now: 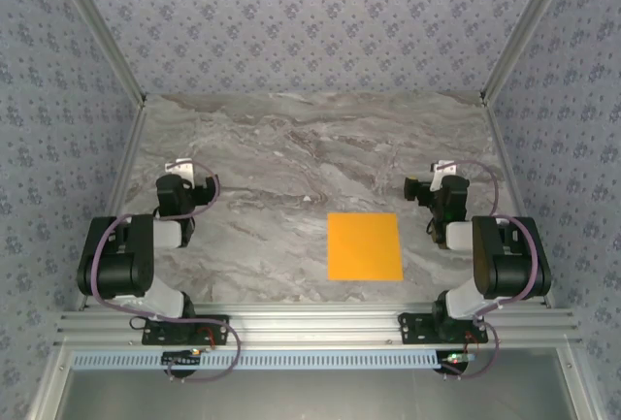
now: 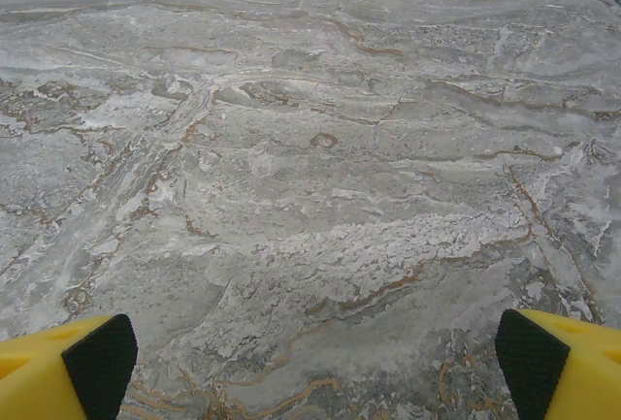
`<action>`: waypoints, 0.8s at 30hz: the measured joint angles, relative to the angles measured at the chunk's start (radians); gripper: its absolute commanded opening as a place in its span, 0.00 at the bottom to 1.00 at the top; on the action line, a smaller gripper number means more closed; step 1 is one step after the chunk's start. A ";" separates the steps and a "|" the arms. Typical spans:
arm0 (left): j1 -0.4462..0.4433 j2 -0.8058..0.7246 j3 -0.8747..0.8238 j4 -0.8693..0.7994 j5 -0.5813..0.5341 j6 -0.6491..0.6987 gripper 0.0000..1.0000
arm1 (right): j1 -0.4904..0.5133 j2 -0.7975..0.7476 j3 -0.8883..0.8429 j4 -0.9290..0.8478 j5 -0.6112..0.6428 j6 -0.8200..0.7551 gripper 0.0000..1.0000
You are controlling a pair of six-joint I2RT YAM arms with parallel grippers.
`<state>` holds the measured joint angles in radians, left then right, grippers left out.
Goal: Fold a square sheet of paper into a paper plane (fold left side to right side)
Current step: Move the square sheet of paper to the center of the table.
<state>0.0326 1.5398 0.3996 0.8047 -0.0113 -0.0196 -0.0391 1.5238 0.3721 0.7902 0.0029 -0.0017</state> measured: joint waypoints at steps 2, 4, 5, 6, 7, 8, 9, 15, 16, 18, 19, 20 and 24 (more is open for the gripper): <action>0.000 0.000 0.000 0.000 0.000 0.000 0.98 | 0.000 0.000 0.000 0.000 0.000 0.000 1.00; 0.000 0.000 0.000 0.000 0.000 0.000 0.98 | 0.000 0.000 0.000 0.000 0.000 0.000 1.00; 0.000 0.000 0.000 0.000 0.000 0.000 0.98 | 0.000 0.000 0.000 0.000 0.000 0.000 1.00; 0.000 0.000 0.000 0.000 0.000 0.000 0.98 | 0.000 0.000 0.000 0.000 0.000 0.000 1.00; 0.000 0.000 0.000 0.000 0.000 0.000 0.98 | 0.000 0.000 0.000 0.000 0.000 0.000 1.00; 0.000 0.000 0.000 0.000 0.000 0.000 0.98 | 0.000 0.000 0.000 0.000 0.000 0.000 1.00; 0.000 0.000 0.000 0.000 0.000 0.000 0.98 | 0.000 0.000 0.000 0.000 0.000 0.000 1.00; 0.000 0.000 0.000 0.000 0.000 0.000 0.98 | -0.001 0.000 0.000 0.000 0.000 0.000 1.00; 0.000 0.000 0.000 0.000 0.000 0.000 0.98 | -0.001 0.000 0.000 0.000 0.000 0.000 1.00; 0.000 0.000 0.000 0.000 0.000 0.000 0.98 | -0.001 0.000 0.000 0.000 -0.001 0.000 1.00; 0.000 0.000 0.000 0.000 0.000 0.000 0.98 | -0.002 0.000 0.000 0.000 -0.002 0.000 1.00; 0.000 0.000 0.000 0.000 0.000 0.000 0.98 | -0.002 0.000 0.000 0.000 -0.004 0.000 1.00; 0.000 -0.007 0.000 -0.005 0.000 0.000 0.98 | -0.003 -0.017 0.000 -0.022 -0.006 0.000 1.00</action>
<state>0.0326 1.5326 0.3992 0.8001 -0.0116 -0.0196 -0.0418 1.5070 0.3721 0.7681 -0.0032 -0.0013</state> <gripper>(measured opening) 0.984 0.999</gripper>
